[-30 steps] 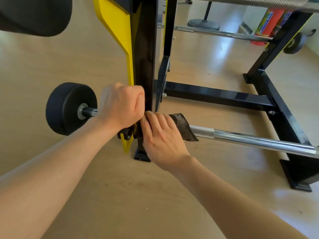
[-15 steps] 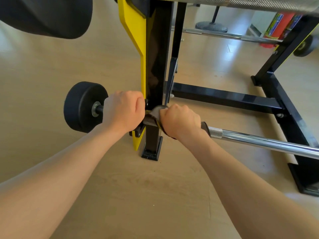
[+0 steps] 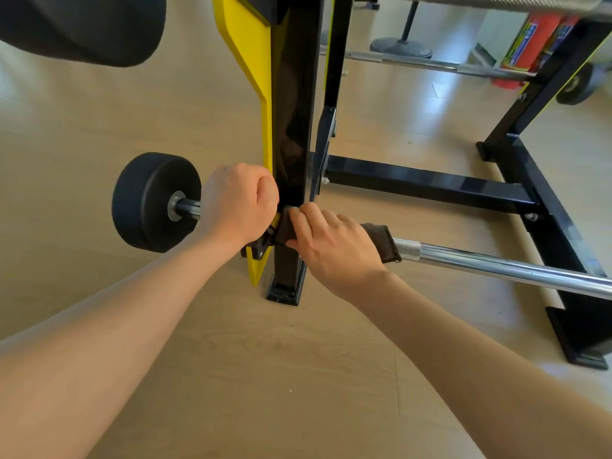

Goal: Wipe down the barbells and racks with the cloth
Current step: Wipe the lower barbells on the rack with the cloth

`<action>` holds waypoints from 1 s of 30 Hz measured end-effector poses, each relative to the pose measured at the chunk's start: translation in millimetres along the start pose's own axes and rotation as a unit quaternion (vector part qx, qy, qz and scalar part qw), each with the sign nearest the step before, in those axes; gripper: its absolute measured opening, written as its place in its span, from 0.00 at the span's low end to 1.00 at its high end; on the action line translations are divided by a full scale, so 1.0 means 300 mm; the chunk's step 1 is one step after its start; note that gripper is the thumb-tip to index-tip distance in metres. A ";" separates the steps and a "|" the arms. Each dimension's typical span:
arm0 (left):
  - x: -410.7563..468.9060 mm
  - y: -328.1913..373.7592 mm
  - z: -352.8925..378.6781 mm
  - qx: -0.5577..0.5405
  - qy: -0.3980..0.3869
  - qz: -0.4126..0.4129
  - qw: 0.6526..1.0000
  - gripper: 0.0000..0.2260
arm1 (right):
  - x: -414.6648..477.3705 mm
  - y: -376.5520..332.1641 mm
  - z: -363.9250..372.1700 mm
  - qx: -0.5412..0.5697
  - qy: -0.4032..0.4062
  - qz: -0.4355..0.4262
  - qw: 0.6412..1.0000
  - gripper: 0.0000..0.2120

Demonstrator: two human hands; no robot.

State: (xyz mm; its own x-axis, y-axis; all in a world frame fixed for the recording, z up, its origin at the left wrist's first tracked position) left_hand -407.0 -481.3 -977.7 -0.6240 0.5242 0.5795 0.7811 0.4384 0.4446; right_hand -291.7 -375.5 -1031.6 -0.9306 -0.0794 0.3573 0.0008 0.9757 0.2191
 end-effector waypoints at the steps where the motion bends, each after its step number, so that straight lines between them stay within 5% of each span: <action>1: 0.002 0.002 0.000 0.002 -0.001 0.000 1.000 0.19 | 0.020 -0.003 -0.003 -0.017 -0.003 -0.004 1.000 0.23; 11: -0.006 0.080 0.009 0.005 -0.021 0.018 1.000 0.19 | 0.082 -0.001 -0.027 -0.003 -0.086 0.046 0.995 0.25; 30: -0.084 0.443 0.286 -0.028 -0.140 0.162 0.976 0.13 | -0.494 0.479 -0.093 -0.092 -0.036 0.105 0.990 0.16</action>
State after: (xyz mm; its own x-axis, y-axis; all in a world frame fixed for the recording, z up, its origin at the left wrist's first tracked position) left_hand -289.4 -373.6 -992.0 -0.3197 0.8110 0.4900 0.9332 0.1799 0.3111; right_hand -143.4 -229.3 -1027.9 -0.9265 0.1416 0.3486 0.2569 0.9150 0.3111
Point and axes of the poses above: each hand's wrist, its own x-axis towards the middle knuckle, its own z-axis out of the palm, y = z × x, the point moved 5 cm from there along x, towards the middle knuckle, and after that the axes turned 1 degree about y, right-handed, at the moved point
